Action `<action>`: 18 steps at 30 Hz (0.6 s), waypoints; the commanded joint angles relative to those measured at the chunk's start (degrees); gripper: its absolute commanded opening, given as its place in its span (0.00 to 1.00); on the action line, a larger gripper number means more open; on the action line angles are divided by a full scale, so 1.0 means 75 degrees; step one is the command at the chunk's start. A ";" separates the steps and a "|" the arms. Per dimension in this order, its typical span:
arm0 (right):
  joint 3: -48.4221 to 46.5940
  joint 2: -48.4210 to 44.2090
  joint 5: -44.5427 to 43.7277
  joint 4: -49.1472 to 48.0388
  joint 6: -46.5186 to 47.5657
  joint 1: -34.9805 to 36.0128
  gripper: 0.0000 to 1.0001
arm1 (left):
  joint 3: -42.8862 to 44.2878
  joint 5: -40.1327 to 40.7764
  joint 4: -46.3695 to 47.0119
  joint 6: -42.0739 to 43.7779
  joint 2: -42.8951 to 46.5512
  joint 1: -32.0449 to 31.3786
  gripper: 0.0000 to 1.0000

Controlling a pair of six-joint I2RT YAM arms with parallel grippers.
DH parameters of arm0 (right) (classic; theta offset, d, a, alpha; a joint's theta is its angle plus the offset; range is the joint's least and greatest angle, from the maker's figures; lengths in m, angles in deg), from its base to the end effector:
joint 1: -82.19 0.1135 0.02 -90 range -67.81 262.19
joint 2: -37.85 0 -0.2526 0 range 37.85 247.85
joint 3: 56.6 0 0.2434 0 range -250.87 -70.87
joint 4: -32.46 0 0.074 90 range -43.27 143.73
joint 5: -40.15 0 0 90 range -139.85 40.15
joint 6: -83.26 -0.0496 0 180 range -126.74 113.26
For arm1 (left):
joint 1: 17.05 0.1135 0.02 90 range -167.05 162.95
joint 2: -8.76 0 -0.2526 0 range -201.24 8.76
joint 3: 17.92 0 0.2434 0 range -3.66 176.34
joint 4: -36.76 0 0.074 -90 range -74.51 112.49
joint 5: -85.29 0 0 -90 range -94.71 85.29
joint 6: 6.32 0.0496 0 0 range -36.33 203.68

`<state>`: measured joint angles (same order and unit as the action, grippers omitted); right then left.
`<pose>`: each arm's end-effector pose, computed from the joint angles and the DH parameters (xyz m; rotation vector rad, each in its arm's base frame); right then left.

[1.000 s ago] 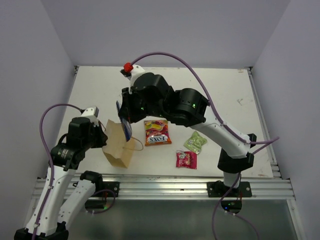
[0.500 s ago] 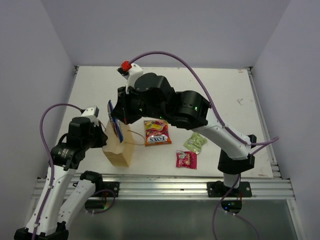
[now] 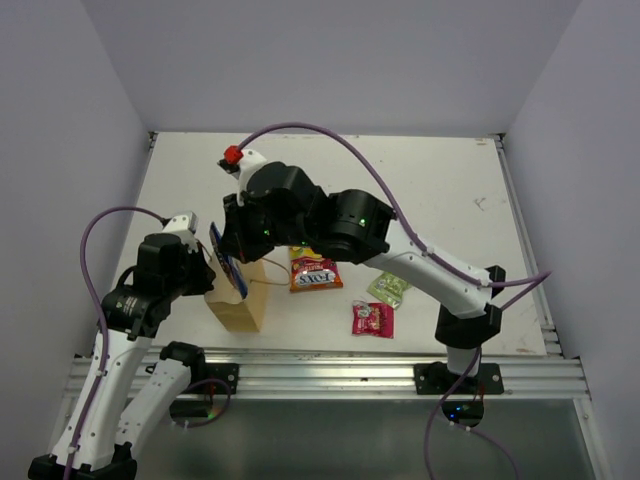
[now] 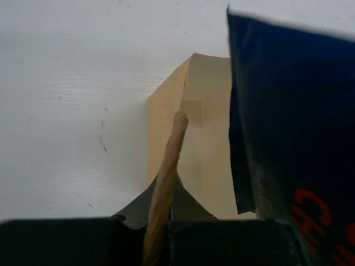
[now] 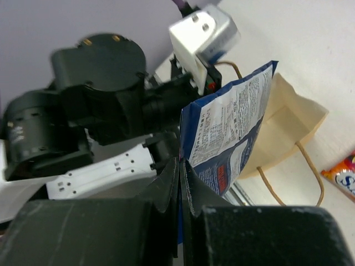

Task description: Place the snacks into the paper bag

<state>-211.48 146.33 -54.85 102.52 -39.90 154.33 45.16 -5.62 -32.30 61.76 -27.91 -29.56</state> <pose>0.1210 0.3613 0.4798 -0.6611 2.0522 1.0627 0.1231 -0.0281 0.2889 -0.1836 2.3298 -0.3210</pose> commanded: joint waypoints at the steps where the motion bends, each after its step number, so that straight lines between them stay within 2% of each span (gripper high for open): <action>1: 0.0571 -0.0402 0.0303 -0.0197 -0.0136 0.0120 0.00 | -0.0111 0.0015 0.0285 0.0039 -0.0010 -0.0043 0.00; 10: 0.0445 -0.0438 0.0279 0.0365 -0.0312 0.0389 0.00 | -0.0122 0.0016 0.0308 0.0074 -0.0033 -0.0043 0.00; 18: 0.0713 -0.0121 0.0303 0.0273 -0.0371 0.0401 0.00 | -0.0111 -0.0020 0.0309 0.0097 0.0013 -0.0043 0.00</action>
<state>-205.76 145.83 -53.73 104.75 -42.02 157.08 45.14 -5.58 -31.93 61.79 -28.00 -29.58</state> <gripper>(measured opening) 0.010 0.010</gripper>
